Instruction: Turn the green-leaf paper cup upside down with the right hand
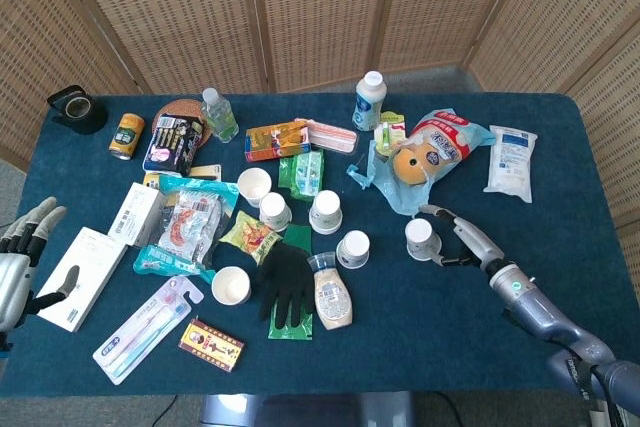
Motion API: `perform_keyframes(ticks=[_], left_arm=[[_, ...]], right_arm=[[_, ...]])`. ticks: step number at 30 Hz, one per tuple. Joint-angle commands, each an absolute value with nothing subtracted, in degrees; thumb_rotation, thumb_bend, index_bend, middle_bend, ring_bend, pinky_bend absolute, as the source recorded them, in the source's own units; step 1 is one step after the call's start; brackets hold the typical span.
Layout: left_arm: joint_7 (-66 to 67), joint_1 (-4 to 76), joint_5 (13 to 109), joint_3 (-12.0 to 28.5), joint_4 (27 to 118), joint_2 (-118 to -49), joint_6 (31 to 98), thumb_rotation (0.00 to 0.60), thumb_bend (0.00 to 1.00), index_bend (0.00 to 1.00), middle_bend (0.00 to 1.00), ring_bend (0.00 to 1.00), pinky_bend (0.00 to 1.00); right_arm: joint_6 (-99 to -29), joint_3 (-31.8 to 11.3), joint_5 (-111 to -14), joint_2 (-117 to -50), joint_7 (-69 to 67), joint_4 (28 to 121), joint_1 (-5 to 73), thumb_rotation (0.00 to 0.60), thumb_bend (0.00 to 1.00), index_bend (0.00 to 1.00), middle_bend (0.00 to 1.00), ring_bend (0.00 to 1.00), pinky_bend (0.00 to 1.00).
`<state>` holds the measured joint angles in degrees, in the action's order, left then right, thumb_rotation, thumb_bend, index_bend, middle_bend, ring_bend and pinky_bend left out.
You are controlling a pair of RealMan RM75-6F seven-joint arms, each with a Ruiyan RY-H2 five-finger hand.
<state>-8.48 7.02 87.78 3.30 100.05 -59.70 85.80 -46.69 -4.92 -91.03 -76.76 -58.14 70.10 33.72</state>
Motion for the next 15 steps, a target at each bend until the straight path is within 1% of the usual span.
perform_keyframes(ticks=[1,4,7,10,12,15], left_arm=[[-8.79,6.94,87.91,3.31,99.93,-59.66,86.01,0.6,0.46,0.03,0.04,0.02,0.1],[-8.96,6.85,88.07,3.27,99.74,-59.71,86.2,0.6,0.46,0.03,0.04,0.02,0.1],[-8.94,6.69,88.17,3.24,99.52,-59.82,86.5,0.6,0.46,0.03,0.04,0.02,0.1],[-8.03,6.39,88.02,3.25,99.07,-60.08,86.97,0.6,0.46,0.03,0.04,0.02,0.1],[-7.21,6.19,87.86,3.23,98.84,-60.29,87.2,0.6,0.46,0.03,0.04,0.02,0.09],[-6.56,5.85,87.76,3.04,98.68,-60.52,87.46,0.6,0.46,0.03,0.04,0.02,0.08]], right_arm=[[-48.34,-4.77,-90.47,-76.03,-56.93,70.36,33.41,0.531,0.51,0.09,0.0,0.0,0.0],[-49.9,-5.27,-89.29,-75.3,-54.63,70.96,33.1,0.523,0.52,0.08,0.0,0.0,0.0],[-52.28,-6.59,-86.89,-74.99,-50.85,72.13,32.17,0.53,0.52,0.07,0.0,0.0,0.0],[-55.53,-8.51,-83.35,-75.1,-44.84,73.86,30.65,0.561,0.52,0.07,0.0,0.0,0.0],[-57.8,-9.52,-81.35,-75.2,-40.05,74.94,29.65,0.592,0.52,0.07,0.0,0.0,0.0],[-61.46,-10.82,-78.14,-75.07,-30.96,76.95,27.99,0.599,0.51,0.07,0.0,0.0,0.0]])
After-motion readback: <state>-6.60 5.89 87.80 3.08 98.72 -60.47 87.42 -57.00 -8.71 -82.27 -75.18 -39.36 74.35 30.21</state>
